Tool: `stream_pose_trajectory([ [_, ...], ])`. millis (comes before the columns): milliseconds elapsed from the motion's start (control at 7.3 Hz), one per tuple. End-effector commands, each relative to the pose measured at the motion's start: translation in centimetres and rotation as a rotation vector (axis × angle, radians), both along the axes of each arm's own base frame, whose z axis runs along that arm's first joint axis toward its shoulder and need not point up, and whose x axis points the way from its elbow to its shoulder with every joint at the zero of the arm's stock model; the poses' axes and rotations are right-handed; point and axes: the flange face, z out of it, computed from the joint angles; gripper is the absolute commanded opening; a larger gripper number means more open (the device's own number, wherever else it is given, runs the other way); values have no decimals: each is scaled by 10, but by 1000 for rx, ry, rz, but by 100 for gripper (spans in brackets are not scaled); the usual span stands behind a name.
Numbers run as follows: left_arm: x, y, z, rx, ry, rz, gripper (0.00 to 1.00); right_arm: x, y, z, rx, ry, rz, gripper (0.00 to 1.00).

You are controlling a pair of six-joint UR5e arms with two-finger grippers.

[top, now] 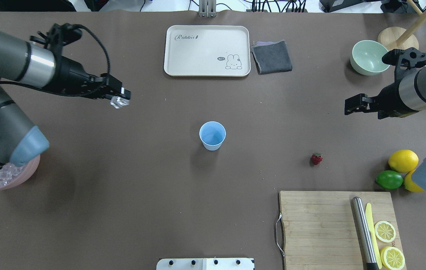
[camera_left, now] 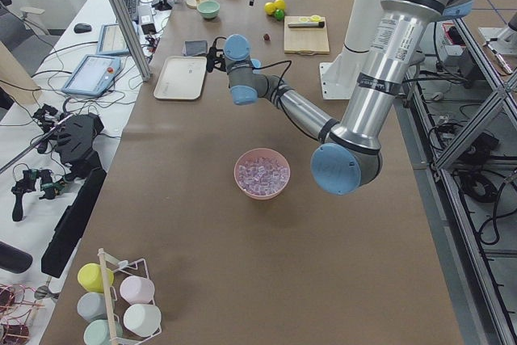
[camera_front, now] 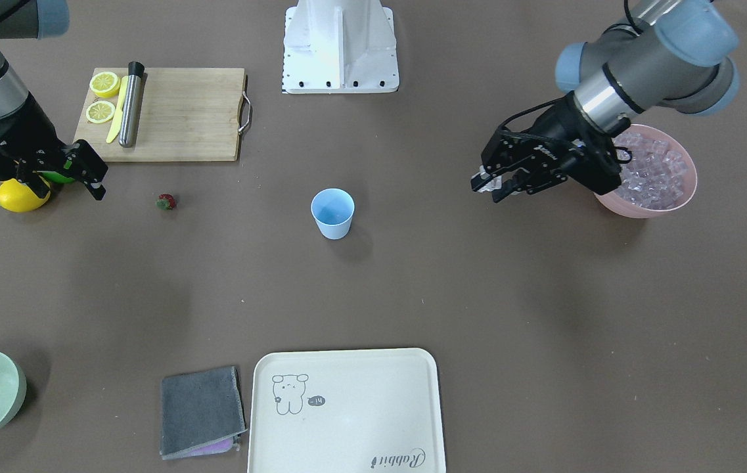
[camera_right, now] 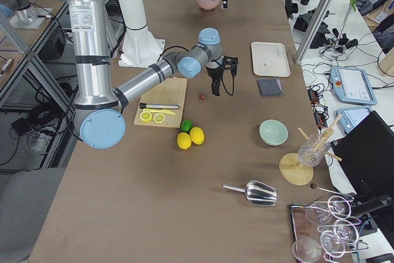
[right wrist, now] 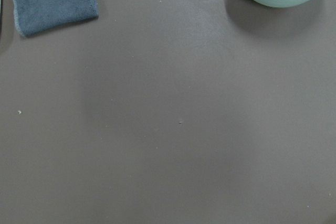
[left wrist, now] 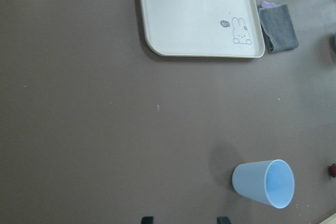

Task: Put ice and strawberries in cup
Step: 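Carry the ice cube with the left gripper over the light-blue cup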

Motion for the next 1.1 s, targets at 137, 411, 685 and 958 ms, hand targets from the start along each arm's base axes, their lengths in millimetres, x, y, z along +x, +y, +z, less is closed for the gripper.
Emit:
stream_pose_trajectory([
  [137,131,56,-59,-31,51,-74,0,1,-1,1,6,10,10,100],
  [411,177,78,-70,-36,48,-113,0,2,-2,1,11,16,19,100],
  [685,183,77,-75,-31,50,-120,0,2,-2,1,13,16,18,100],
  [958,189,71,-77,-31,46,-125,0,1,-2,2,12,17,18,100],
])
